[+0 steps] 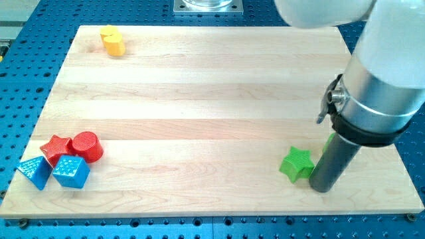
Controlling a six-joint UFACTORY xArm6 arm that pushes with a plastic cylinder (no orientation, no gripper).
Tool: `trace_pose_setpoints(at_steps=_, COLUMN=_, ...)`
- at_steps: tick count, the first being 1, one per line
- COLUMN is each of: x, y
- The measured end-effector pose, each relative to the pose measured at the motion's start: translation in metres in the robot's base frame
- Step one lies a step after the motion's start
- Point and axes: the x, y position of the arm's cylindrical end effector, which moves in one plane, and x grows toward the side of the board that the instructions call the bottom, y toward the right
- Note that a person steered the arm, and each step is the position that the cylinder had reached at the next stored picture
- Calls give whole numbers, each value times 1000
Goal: Move the green star to the right of the blue cube
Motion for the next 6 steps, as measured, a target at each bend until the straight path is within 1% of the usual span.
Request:
trace_pose_setpoints(at_steps=1, x=-13, y=-23)
trace_pose_setpoints(at_steps=2, x=-35, y=-5)
trace_pose_setpoints(at_steps=3, x=-57, y=-27)
trace_pose_setpoints(at_steps=4, x=-55, y=-122)
trace_pose_setpoints(at_steps=5, x=-61, y=-58)
trace_pose_setpoints(at_steps=6, x=-43, y=-48)
